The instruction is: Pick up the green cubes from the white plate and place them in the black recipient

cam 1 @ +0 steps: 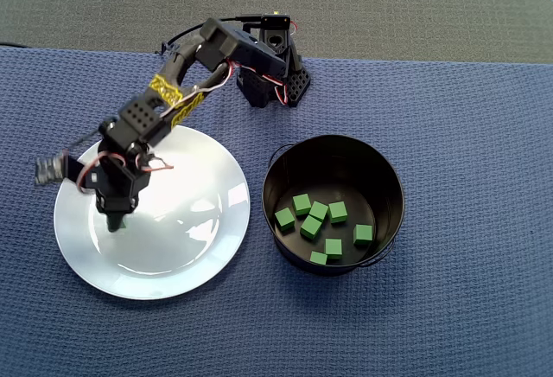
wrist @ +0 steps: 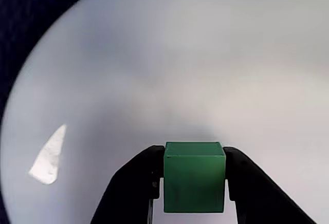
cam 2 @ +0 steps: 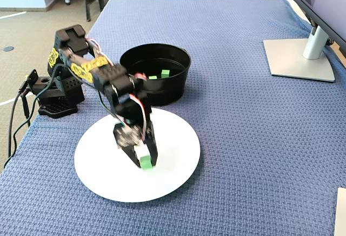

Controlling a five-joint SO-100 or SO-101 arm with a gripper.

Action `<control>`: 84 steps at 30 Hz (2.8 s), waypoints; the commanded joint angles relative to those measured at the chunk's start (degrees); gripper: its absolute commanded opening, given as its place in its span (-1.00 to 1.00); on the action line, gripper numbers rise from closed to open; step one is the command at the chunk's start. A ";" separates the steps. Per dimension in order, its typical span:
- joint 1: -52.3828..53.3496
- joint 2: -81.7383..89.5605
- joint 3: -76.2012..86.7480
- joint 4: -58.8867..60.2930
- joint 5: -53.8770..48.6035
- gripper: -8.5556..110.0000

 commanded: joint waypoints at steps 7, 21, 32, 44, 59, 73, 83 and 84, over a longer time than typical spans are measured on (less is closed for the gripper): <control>-4.22 33.31 -0.18 15.91 28.39 -0.86; -44.30 59.41 30.67 16.44 49.83 -0.86; -53.70 66.80 49.22 7.38 52.65 -0.77; -44.82 78.75 51.06 8.79 44.03 -0.44; -26.37 113.55 69.96 16.79 37.09 -0.86; -23.20 123.22 89.47 20.83 36.56 -0.86; -23.99 123.49 90.26 21.18 37.44 -0.86; -23.99 123.49 90.26 21.18 37.27 -0.86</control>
